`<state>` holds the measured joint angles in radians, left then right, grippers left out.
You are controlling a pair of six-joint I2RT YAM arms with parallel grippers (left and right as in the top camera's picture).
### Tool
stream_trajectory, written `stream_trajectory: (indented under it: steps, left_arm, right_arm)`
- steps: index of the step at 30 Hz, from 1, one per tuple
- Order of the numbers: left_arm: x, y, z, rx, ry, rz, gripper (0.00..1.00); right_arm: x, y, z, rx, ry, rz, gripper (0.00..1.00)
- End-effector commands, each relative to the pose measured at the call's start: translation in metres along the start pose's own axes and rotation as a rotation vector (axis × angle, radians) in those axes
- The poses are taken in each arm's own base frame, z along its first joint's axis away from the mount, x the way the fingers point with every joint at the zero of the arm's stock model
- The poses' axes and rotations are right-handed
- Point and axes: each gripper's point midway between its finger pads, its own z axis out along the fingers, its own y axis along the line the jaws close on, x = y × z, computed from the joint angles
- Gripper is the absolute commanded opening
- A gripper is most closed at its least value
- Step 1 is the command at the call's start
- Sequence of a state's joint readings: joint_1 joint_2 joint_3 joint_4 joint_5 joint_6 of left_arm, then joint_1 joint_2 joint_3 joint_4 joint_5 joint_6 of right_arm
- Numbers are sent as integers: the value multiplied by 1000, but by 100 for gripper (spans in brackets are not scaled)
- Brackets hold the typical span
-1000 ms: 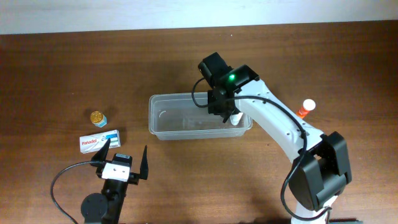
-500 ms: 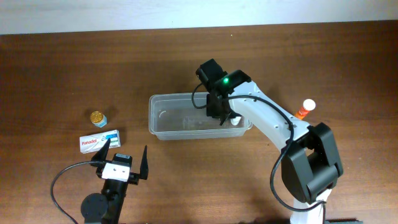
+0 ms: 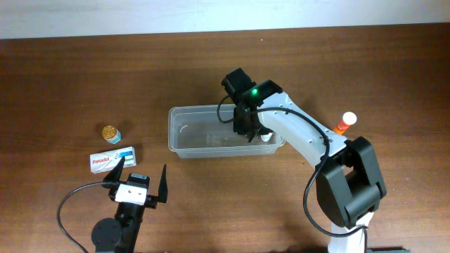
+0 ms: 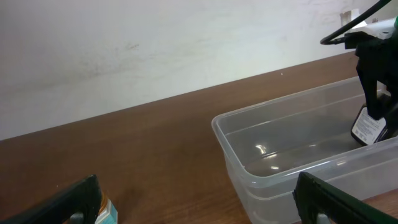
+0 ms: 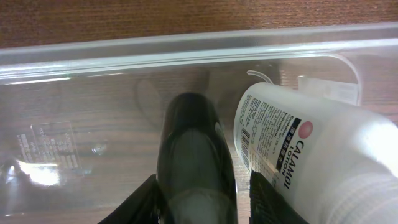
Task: Pack container
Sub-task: 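Carry the brown bottle into the container beside the white bottle, release, then move the right gripper to the orange tube and grasp it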
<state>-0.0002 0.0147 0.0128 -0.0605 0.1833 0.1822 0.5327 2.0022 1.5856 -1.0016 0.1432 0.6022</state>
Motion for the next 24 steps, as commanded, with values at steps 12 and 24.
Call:
stream_trajectory:
  steps: [12,24]
  left_arm:
    - [1,2,0,-10,0,-9,99]
    - [1,2,0,-10,0,-9,99]
  right_arm:
    - [-21,3,-21,-5,-57,-9,40]
    - [-53,5,-128,-53,-143,-72,42]
